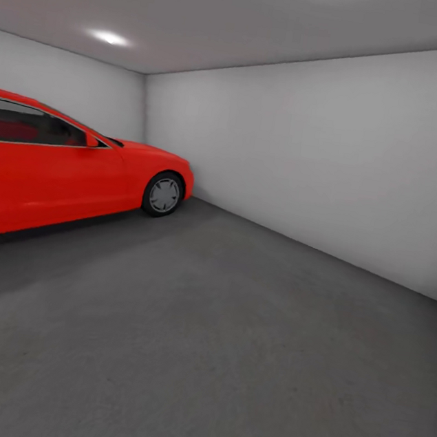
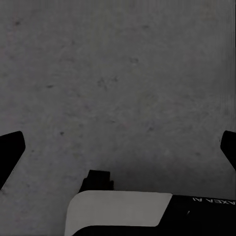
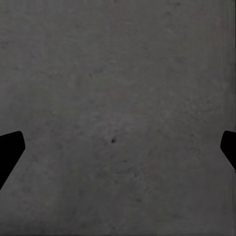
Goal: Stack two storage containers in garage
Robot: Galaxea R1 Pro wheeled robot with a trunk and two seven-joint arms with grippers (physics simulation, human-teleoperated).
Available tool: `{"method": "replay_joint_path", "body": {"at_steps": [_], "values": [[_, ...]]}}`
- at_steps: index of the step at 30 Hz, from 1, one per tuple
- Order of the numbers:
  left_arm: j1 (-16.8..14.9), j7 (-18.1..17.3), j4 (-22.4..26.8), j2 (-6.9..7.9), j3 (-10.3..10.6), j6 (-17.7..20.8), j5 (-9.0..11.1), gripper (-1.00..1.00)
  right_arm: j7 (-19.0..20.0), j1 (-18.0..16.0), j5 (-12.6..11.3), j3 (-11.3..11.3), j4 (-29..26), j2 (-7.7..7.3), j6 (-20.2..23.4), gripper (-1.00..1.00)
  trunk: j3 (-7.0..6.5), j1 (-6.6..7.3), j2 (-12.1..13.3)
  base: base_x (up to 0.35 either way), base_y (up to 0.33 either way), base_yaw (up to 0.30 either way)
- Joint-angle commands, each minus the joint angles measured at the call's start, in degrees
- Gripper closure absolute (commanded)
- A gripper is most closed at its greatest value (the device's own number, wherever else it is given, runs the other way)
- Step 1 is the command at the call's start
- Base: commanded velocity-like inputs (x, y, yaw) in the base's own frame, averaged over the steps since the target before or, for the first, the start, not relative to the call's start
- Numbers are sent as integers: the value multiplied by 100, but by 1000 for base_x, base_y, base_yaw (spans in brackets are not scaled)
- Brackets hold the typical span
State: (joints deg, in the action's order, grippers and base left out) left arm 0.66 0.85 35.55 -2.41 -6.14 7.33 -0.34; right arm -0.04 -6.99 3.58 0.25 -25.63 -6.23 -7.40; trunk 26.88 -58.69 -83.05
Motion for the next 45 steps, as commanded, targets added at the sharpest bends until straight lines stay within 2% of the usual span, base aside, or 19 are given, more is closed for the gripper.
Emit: {"method": "replay_joint_path", "body": {"at_steps": [1, 29, 45], "values": [[5, 3, 22, -5, -19, 41, -3, -100, 0, -4, 37, 2, 5, -1, -16, -100, 5, -4, -2, 322, 0, -278], [5, 3, 22, -5, -19, 38, -7, -100, -3, -4, 38, 2, 5, -1, -16, -100, 5, -4, -2, 315, 0, -278], [5, 3, 22, -5, -19, 38, -7, -100, -1, -4, 42, 2, 5, -1, -16, -100, 5, -4, -2, 157, 0, -278]]}}
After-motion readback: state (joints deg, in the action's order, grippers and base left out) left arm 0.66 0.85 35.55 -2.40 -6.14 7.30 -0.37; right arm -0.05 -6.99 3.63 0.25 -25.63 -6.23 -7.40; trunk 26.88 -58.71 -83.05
